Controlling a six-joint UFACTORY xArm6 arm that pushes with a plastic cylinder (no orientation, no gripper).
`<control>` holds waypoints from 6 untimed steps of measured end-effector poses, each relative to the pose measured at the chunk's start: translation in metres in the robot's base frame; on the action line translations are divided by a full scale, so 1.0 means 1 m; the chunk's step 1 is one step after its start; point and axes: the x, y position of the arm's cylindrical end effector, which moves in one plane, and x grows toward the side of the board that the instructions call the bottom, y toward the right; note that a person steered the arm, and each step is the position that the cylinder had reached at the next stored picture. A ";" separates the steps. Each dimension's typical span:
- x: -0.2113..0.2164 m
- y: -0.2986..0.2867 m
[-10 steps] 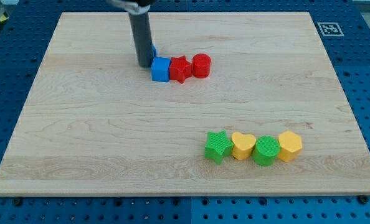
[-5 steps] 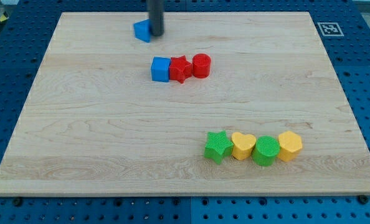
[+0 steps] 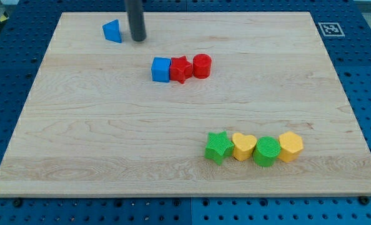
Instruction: Move the blue triangle diagonally to the blue cube
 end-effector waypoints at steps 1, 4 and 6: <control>0.000 -0.025; 0.002 -0.023; 0.104 -0.054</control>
